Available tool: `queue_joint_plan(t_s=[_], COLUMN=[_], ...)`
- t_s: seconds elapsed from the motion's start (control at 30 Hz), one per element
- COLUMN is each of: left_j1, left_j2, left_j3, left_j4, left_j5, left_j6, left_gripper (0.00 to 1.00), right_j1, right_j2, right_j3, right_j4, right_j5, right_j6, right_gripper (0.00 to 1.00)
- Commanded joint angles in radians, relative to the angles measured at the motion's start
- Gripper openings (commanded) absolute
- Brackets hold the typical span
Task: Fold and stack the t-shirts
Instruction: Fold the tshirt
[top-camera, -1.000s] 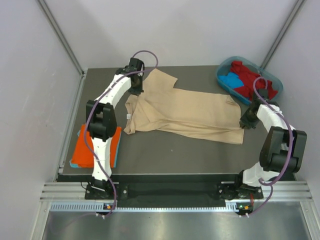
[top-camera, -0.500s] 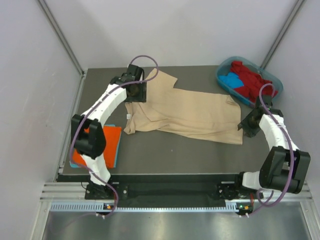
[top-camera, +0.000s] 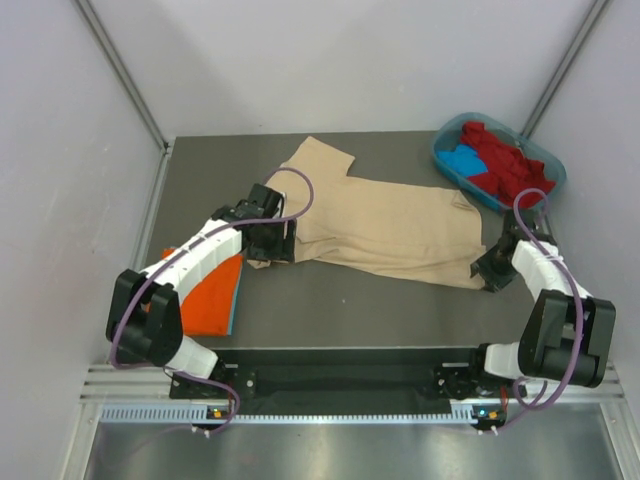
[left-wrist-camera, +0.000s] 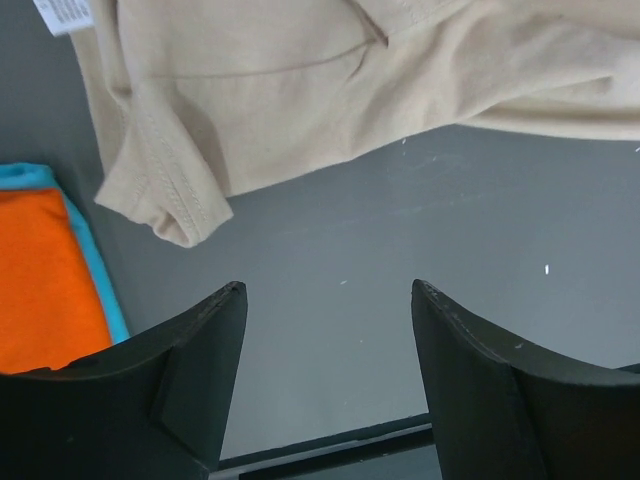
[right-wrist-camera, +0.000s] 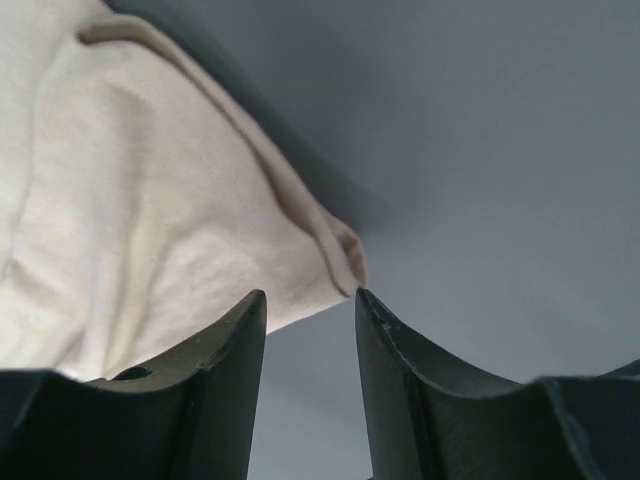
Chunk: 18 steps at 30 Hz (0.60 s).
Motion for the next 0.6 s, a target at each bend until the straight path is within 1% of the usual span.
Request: queue_joint_plan(t_s=[0.0,0.17,0.3,0.37,0.47,0.5,0.57], left_j1=[0.002,0.002,0.003,0.003,0.003,0.003,0.003], left_j2=[-0.015,0.047,0.081,0.097,0.139,0.151,0.177], left_j3=[-0.047,-0.06,-0.054,-0.045,-0.017,-0.009,0.005], left_j4=[0.103,0.112,0.14,0.157,0.151,0.147,0.144], left_j5=[0.037,0.003,0.005,0.009,-0.007,-0.05,-0.081], left_j6=[-0.024,-0.015,-0.015,-0.019,-0.025,-0.028,-0.038], left_gripper=[0.73,0.73,0.74,0.74,0.74,0.74,0.74], right_j1=[-0.024,-0.057,-0.069,-0.07,-0.072,-0.072,-0.07], right_j2=[0.01,0.024,0.025,0.025,-0.004,-0.016,-0.06], right_j3=[-0.021,-0.044,-0.052,-0.044,-0.029,-0.028,-0.034], right_j4=[0.062,0.119,0.167,0.161,0.084,0.075,0.058], right_j5=[0.082,0.116,0.085,0.065,0.053,0.05,0.035], right_j6=[0.009,-0.031,-0.039,-0.031,0.01,0.022,0.055], right_gripper=[0.41,0.4,0.39,0.38,0.38,0.39,0.39])
